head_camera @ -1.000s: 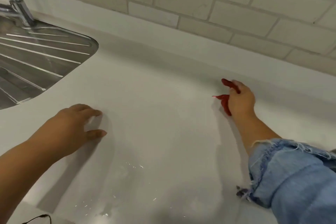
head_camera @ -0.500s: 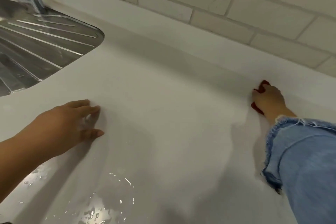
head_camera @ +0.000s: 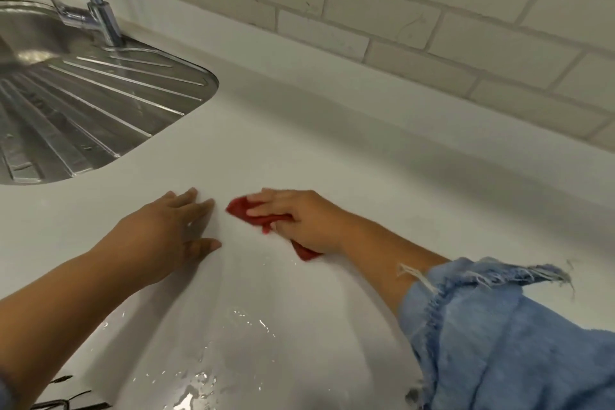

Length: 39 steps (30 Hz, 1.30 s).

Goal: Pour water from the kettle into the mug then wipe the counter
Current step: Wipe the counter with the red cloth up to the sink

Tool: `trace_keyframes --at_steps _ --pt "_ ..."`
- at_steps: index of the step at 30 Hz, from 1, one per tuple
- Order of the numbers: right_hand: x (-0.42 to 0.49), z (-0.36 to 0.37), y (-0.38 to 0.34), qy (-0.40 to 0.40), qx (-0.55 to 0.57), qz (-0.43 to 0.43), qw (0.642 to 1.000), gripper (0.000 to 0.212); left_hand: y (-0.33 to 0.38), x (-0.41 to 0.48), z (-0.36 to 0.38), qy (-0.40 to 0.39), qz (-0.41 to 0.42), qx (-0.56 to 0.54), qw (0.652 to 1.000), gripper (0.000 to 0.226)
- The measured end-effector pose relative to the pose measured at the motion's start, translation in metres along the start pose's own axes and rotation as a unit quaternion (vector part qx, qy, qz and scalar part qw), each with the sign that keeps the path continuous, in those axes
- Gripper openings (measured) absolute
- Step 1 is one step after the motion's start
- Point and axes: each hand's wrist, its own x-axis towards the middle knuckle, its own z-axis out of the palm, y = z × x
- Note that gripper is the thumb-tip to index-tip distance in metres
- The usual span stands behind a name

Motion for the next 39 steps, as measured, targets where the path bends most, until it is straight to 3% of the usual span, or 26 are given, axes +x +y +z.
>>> trace_keyframes --at_steps 2,6,8,10,12,16,18,20,22,24,27,31,34,39 --pt "-0.02 -0.014 -0.009 0.039 0.076 0.015 0.996 0.042 -0.003 0.003 0.003 0.002 0.004 0.009 1.0 0.078" --pt "-0.057 -0.062 0.018 0.266 0.094 0.149 0.948 0.04 -0.008 0.004 0.009 0.019 0.011 -0.017 1.0 0.078" --pt "-0.075 -0.072 0.049 0.307 0.042 0.249 0.918 0.041 -0.009 0.004 0.01 0.027 0.013 -0.024 0.999 0.077" --pt "-0.085 -0.062 0.065 0.288 -0.074 0.295 0.908 0.042 -0.009 0.003 0.011 0.033 0.017 -0.023 0.999 0.076" --pt "-0.078 -0.034 0.058 0.298 -0.132 0.271 0.906 0.042 -0.009 0.002 0.011 0.037 0.021 -0.021 0.999 0.075" --pt "-0.053 0.036 0.006 0.277 -0.113 0.159 0.941 0.043 -0.009 0.001 0.006 0.027 0.029 -0.021 0.999 0.071" --pt "-0.048 0.052 -0.02 0.24 -0.044 0.155 0.957 0.041 -0.012 -0.003 0.0 0.02 0.036 -0.054 0.998 0.068" --pt "-0.053 0.045 -0.041 0.228 0.135 0.194 0.944 0.036 -0.018 -0.01 -0.005 0.028 0.039 -0.108 0.993 0.066" --pt "-0.07 0.025 -0.058 0.28 0.304 0.216 0.885 0.032 -0.027 -0.02 -0.006 0.036 0.047 -0.124 0.991 0.066" --pt "-0.099 0.004 -0.066 0.364 0.338 0.247 0.832 0.029 -0.039 -0.031 -0.003 0.035 0.051 -0.103 0.993 0.07" --pt "-0.155 -0.011 -0.058 0.425 0.241 0.308 0.817 0.031 -0.059 -0.047 0.001 0.007 0.036 -0.088 0.995 0.08" --pt "-0.209 0.027 -0.043 0.385 0.051 0.413 0.824 0.04 -0.078 -0.06 0.006 -0.062 0.056 -0.081 0.993 0.122" --pt "-0.199 0.077 -0.046 0.346 -0.13 0.367 0.854 0.047 -0.077 -0.061 0.01 -0.063 0.066 -0.048 0.995 0.116" --pt "-0.108 0.122 -0.077 0.333 -0.093 0.282 0.895 0.05 -0.076 -0.06 0.011 -0.041 0.07 -0.018 0.997 0.106"
